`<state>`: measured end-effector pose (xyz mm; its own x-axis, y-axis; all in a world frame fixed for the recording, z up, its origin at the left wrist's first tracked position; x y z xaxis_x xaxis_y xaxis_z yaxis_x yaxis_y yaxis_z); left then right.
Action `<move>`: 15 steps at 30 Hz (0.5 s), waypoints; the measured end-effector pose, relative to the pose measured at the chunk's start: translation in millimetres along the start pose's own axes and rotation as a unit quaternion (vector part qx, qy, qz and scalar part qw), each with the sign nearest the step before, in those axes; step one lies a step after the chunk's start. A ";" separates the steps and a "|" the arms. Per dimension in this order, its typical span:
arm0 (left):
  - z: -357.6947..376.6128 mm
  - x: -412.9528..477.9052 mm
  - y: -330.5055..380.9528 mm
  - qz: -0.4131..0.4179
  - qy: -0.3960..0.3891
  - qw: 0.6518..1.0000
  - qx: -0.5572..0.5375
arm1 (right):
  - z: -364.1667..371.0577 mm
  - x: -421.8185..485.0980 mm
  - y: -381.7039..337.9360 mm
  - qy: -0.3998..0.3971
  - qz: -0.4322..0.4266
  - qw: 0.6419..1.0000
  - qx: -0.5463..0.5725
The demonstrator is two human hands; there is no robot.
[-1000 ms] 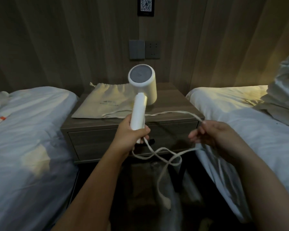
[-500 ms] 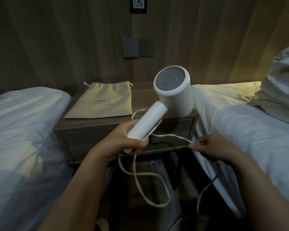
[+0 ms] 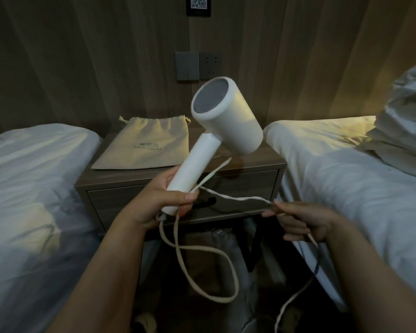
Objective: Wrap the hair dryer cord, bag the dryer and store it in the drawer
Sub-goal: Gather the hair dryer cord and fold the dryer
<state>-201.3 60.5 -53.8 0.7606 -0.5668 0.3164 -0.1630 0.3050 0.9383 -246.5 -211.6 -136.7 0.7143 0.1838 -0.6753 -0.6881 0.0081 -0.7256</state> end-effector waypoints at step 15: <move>-19.7 2.6 10.9 0.044 0.138 0.958 0.248 | -0.3 0.5 -10.7 -0.140 -0.151 0.970 0.128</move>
<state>-188.7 77.4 -45.5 0.8565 -0.3100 0.4126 -0.4605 -0.0981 0.8822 -238.7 -211.9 -129.4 0.8503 0.3947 -0.3481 -0.4872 0.3401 -0.8043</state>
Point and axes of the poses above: each hand's wrist, its own x-axis towards the middle knuckle, its own z-axis out of the palm, y = z × x, the point moved 5 cm from there along x, towards the middle knuckle, and after that the axes turned 13 degrees about z, right-handed, at the moved point
